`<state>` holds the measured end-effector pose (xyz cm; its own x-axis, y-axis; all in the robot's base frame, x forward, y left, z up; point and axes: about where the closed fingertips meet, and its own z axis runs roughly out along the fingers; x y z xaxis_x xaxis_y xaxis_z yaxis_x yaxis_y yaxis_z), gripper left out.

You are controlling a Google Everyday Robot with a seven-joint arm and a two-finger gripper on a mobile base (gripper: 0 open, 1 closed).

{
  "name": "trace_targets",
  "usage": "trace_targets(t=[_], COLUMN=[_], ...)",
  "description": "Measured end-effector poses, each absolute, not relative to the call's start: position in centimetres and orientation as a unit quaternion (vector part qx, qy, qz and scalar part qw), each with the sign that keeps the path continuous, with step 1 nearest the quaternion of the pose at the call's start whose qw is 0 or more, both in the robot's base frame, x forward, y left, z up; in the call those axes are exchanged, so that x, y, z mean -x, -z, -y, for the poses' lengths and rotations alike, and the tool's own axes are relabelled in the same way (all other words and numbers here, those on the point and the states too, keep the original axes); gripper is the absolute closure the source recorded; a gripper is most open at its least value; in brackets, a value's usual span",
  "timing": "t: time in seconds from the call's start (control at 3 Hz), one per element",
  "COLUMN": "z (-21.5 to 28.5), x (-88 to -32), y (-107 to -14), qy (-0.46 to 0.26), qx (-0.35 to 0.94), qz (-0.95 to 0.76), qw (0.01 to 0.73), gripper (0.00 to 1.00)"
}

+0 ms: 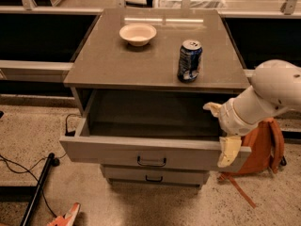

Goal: Open top drawer

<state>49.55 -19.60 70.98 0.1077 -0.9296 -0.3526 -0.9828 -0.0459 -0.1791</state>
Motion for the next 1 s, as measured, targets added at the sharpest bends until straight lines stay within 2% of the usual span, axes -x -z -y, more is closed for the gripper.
trace_targets(t=[0.67,1.0], z=[19.1,18.6], x=[-52.7,-53.6], y=[-71.1,-69.7], qy=[-0.079,-0.088], qx=[0.724,0.724], qz=[-0.663,-0.665], qw=[0.171,0.161], gripper=[0.32,0.42])
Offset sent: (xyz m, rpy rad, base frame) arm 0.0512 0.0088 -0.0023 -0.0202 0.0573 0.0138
